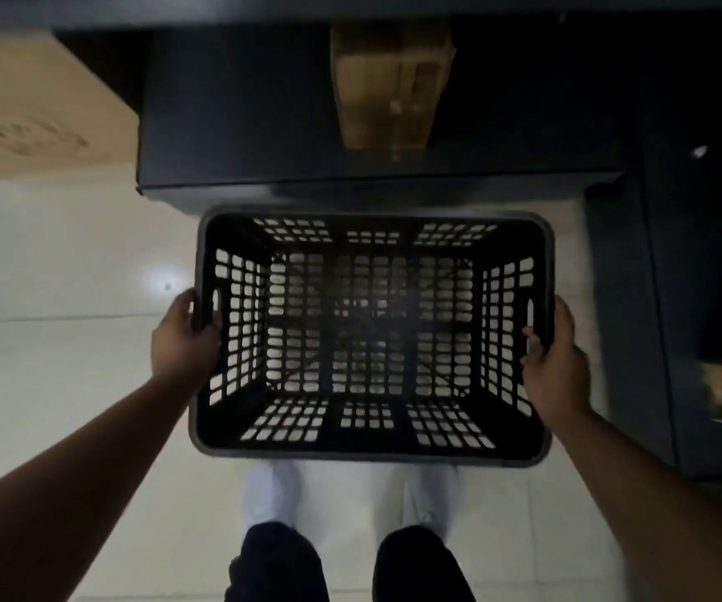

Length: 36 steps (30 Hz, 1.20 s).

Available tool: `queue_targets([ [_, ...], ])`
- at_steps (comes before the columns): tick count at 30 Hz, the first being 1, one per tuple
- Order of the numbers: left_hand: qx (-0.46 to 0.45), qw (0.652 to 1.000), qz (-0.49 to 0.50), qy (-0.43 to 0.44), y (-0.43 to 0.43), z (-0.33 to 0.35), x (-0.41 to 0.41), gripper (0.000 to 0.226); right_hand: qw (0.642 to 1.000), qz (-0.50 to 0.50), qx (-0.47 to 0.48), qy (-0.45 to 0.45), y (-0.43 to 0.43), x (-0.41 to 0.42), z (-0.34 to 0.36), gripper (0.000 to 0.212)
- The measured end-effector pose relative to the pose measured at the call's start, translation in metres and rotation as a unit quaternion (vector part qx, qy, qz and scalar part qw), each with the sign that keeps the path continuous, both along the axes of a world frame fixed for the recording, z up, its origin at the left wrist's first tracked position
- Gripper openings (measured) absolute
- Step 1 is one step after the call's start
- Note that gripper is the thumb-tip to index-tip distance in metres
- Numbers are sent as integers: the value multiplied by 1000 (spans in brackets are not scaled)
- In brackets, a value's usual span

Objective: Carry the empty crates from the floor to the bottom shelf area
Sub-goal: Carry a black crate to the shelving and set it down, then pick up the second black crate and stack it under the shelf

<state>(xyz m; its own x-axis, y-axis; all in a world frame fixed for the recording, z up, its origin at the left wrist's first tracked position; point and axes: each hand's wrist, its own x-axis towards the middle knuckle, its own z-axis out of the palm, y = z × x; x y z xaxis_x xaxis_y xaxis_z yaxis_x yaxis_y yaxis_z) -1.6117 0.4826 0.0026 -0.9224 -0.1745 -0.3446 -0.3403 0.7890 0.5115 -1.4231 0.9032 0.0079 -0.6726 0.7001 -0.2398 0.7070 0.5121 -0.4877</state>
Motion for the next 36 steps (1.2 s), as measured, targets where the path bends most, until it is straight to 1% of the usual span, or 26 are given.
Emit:
queue_targets([
  [5, 7, 1000, 5, -3, -2, -46, 2, 38, 1000, 22, -2, -10, 5, -9, -37, 56],
  [10, 7, 1000, 2, -12, 6, -58, -9, 36, 1000, 22, -19, -11, 6, -15, -50, 60],
  [12, -4, 999, -24, -24, 5, -54, -9, 47, 999, 40, -20, -15, 5, -18, -45, 64],
  [15, -13, 997, -56, -49, 0, -34, 0, 75, 996, 85, 12, -33, 1, -18, -26, 65],
  [16, -24, 996, -74, -48, -1, -22, 5, 81, 994, 97, 19, -38, -2, -17, -16, 64],
  [19, -60, 988, -138, -23, -6, 21, 18, 87, 993, 116, 21, -32, -11, -17, 28, 59],
  [22, -66, 980, -185, 3, -4, 77, 21, 86, 992, 127, 4, -7, -18, -15, 83, 58],
  [26, -36, 976, -210, 41, 16, 170, 11, 81, 993, 102, -43, 31, -30, -10, 174, 54],
  [30, 13, 962, -261, 83, 56, 275, -10, 77, 994, 78, -31, 71, -33, -6, 284, 52],
  [32, 35, 948, -302, 96, 77, 331, -19, 75, 993, 62, -13, 97, -33, -1, 343, 54],
  [36, 76, 896, -423, 110, 109, 444, -23, 76, 991, 28, 17, 128, -42, 26, 462, 62],
])
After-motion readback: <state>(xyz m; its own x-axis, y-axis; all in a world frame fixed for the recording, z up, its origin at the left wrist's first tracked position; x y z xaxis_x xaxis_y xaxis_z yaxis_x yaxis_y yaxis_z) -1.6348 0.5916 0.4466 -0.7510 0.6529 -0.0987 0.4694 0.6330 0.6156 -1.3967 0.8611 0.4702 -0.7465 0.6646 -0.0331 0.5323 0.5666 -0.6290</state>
